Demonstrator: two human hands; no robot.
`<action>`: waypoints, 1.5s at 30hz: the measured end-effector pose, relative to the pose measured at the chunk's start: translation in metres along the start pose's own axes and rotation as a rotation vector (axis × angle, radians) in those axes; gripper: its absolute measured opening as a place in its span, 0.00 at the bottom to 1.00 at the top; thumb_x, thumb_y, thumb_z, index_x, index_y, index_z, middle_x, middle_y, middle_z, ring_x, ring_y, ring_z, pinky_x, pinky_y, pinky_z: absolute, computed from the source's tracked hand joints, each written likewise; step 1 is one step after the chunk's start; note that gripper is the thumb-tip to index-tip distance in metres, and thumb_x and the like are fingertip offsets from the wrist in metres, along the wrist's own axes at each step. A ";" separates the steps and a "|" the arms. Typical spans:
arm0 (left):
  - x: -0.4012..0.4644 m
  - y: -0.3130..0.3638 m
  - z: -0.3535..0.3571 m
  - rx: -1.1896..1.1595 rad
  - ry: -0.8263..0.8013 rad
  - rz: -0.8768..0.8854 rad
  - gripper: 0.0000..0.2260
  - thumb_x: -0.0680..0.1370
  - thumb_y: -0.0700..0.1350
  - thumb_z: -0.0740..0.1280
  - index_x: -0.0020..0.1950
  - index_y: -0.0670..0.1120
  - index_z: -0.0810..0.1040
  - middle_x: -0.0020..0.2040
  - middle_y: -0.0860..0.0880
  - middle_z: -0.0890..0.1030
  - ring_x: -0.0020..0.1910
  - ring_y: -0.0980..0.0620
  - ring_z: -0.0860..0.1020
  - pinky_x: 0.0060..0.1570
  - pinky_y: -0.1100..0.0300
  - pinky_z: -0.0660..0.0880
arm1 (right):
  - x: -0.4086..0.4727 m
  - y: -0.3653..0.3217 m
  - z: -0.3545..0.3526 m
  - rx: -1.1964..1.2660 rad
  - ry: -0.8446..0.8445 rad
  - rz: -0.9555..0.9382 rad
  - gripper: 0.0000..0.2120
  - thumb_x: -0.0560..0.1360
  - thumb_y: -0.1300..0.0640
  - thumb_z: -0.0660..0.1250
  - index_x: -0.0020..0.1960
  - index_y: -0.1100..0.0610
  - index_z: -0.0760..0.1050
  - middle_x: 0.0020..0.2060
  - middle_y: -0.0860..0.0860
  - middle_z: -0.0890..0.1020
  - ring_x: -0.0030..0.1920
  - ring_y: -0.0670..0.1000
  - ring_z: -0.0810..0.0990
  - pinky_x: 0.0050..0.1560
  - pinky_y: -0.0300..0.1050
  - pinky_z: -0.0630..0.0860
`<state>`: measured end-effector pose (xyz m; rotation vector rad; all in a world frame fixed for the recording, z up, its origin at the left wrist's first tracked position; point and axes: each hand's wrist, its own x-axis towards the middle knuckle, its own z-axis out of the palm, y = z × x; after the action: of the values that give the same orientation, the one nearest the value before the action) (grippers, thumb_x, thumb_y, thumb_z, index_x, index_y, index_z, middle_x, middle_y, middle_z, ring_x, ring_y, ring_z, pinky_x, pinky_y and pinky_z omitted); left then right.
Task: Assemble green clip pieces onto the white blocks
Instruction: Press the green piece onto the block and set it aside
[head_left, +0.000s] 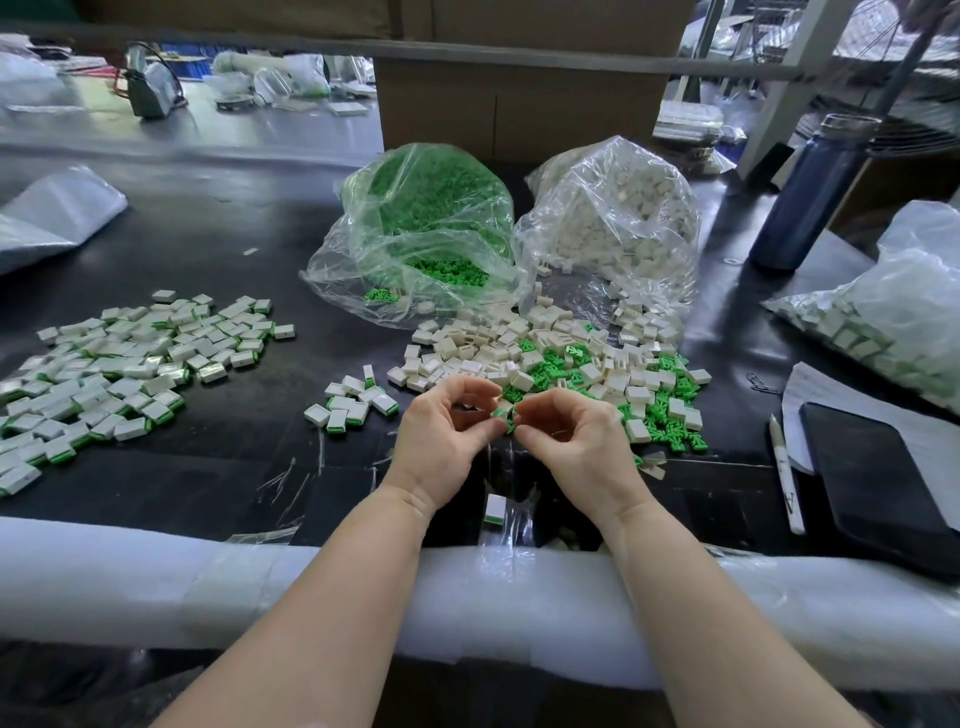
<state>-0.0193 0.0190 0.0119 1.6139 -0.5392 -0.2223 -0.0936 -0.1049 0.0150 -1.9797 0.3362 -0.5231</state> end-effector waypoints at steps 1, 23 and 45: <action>0.000 0.000 0.000 -0.035 0.007 -0.011 0.12 0.69 0.33 0.73 0.45 0.48 0.78 0.42 0.50 0.81 0.43 0.55 0.81 0.47 0.65 0.78 | -0.001 -0.001 0.001 0.006 -0.034 -0.013 0.08 0.68 0.65 0.73 0.44 0.55 0.80 0.39 0.49 0.83 0.41 0.47 0.82 0.46 0.36 0.78; -0.002 -0.001 0.005 0.092 -0.015 -0.019 0.10 0.69 0.36 0.74 0.39 0.50 0.79 0.37 0.52 0.82 0.37 0.56 0.81 0.44 0.63 0.78 | 0.000 0.001 0.003 -0.205 0.013 -0.153 0.07 0.71 0.65 0.71 0.48 0.60 0.81 0.40 0.46 0.80 0.44 0.48 0.80 0.50 0.38 0.76; -0.002 -0.004 0.008 0.227 -0.020 0.029 0.11 0.70 0.37 0.72 0.38 0.52 0.75 0.35 0.52 0.78 0.33 0.55 0.75 0.39 0.60 0.77 | -0.004 -0.002 0.004 -0.283 -0.030 -0.164 0.07 0.73 0.65 0.68 0.51 0.60 0.80 0.45 0.52 0.81 0.49 0.52 0.78 0.54 0.50 0.75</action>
<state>-0.0239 0.0133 0.0064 1.8238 -0.6201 -0.1596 -0.0949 -0.0995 0.0147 -2.3006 0.2398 -0.5744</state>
